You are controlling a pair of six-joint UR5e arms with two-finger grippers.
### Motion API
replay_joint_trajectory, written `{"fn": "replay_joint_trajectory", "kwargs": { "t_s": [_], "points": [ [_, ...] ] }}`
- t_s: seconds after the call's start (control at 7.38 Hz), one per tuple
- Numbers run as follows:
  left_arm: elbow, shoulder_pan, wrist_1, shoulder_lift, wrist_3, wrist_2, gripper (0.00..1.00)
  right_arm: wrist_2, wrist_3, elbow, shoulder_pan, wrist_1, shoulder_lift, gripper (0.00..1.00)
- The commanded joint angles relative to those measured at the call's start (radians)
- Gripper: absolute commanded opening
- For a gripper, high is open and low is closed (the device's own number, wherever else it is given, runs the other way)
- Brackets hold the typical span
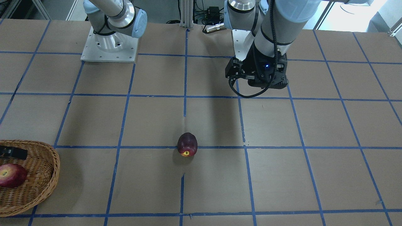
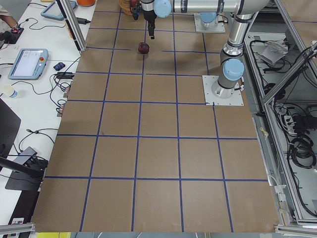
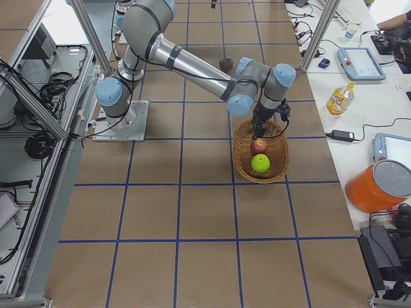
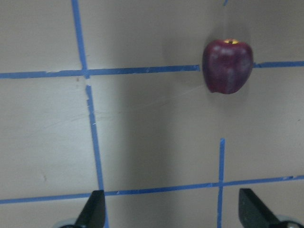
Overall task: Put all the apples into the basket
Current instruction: 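Release dark red apple at center with left gripper while right withdraws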
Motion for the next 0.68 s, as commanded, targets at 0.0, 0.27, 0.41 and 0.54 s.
{"fn": "replay_joint_trajectory", "kwargs": {
  "t_s": [0.0, 0.27, 0.41, 0.54],
  "points": [
    [-0.012, 0.039, 0.002, 0.062, 0.034, 0.013, 1.0, 0.083, 0.248, 0.0, 0.16, 0.068, -0.083, 1.0],
    [-0.012, 0.045, 0.056, 0.061, 0.034, 0.015, 1.0, 0.147, 0.506, 0.009, 0.387, 0.066, -0.09, 1.0],
    [-0.012, 0.05, 0.056, 0.061, 0.034, 0.015, 1.0, 0.16, 0.583, 0.009, 0.487, 0.051, -0.075, 1.0],
    [-0.011, 0.05, 0.056, 0.06, 0.036, 0.013, 1.0, 0.171, 0.599, 0.009, 0.545, 0.039, -0.041, 1.0]
  ]
}}
